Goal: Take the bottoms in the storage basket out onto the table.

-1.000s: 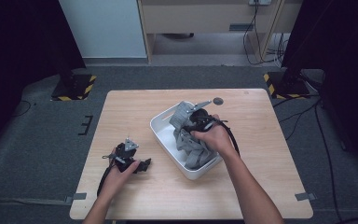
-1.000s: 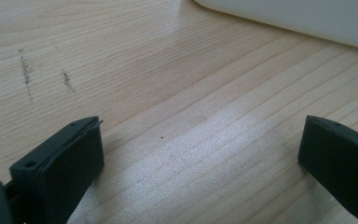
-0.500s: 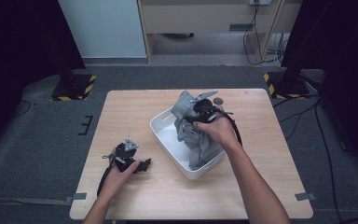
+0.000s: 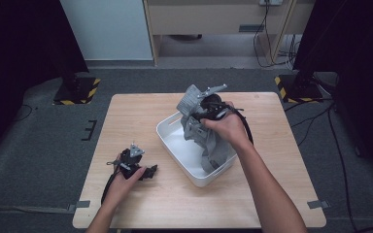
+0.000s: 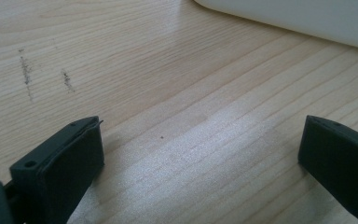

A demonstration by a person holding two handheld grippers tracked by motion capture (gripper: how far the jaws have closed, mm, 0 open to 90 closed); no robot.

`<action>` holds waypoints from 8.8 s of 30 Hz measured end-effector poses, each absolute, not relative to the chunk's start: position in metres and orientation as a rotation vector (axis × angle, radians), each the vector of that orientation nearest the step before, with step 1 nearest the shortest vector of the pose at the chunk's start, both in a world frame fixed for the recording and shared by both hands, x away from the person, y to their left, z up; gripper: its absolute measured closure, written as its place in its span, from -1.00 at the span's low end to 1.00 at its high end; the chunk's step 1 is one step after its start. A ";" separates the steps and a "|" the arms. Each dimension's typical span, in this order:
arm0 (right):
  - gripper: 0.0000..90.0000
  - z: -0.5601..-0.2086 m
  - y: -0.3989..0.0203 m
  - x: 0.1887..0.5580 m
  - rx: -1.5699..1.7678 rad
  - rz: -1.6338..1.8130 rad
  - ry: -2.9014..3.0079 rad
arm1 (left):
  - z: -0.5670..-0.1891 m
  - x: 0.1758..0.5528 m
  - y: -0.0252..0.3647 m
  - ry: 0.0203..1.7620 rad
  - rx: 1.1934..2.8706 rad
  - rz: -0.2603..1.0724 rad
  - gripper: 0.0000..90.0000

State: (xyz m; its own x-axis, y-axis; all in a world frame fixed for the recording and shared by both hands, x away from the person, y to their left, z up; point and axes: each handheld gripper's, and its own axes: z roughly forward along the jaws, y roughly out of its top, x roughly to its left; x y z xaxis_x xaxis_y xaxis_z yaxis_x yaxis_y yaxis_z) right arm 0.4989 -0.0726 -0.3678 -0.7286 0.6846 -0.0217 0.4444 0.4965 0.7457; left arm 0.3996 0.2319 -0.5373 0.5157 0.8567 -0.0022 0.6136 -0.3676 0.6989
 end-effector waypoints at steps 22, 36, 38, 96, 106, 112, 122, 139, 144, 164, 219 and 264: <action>0.44 -0.323 -0.081 0.498 0.953 1.124 2.378 | -0.537 0.400 0.232 1.194 2.110 0.482 -1.00; 0.44 -0.306 -0.084 0.498 0.953 1.179 2.352 | -0.537 0.400 0.232 1.194 2.111 0.482 -1.00; 0.44 -0.305 -0.084 0.498 0.956 1.181 2.352 | -0.537 0.400 0.232 1.194 2.111 0.482 -1.00; 0.44 -0.217 -0.155 0.491 1.006 1.171 2.172 | -0.537 0.400 0.232 1.193 2.112 0.484 -1.00; 0.43 -0.226 -0.176 0.489 1.039 1.150 2.137 | -0.537 0.400 0.232 1.193 2.112 0.484 -1.00; 0.43 -0.240 -0.187 0.490 1.057 1.148 2.129 | -0.537 0.400 0.232 1.193 2.112 0.483 -1.00; 0.42 -0.262 -0.204 0.494 1.097 1.142 2.097 | -0.537 0.400 0.232 1.193 2.111 0.483 -1.00; 0.41 -0.292 -0.230 0.496 1.187 1.125 2.066 | -0.537 0.400 0.232 1.193 2.110 0.484 -1.00; 0.41 -0.302 -0.236 0.497 1.210 1.118 2.060 | -0.537 0.400 0.232 1.193 2.110 0.484 -1.00; 0.40 -0.340 -0.250 0.501 1.262 1.088 2.068 | -0.537 0.400 0.232 1.193 2.113 0.483 -1.00; 0.20 -0.446 -0.259 0.501 1.404 0.983 2.097 | -0.537 0.399 0.232 1.193 2.112 0.486 -1.00; 0.05 -0.430 -0.232 0.498 1.305 1.089 2.135 | -0.537 0.399 0.232 1.194 2.112 0.485 -1.00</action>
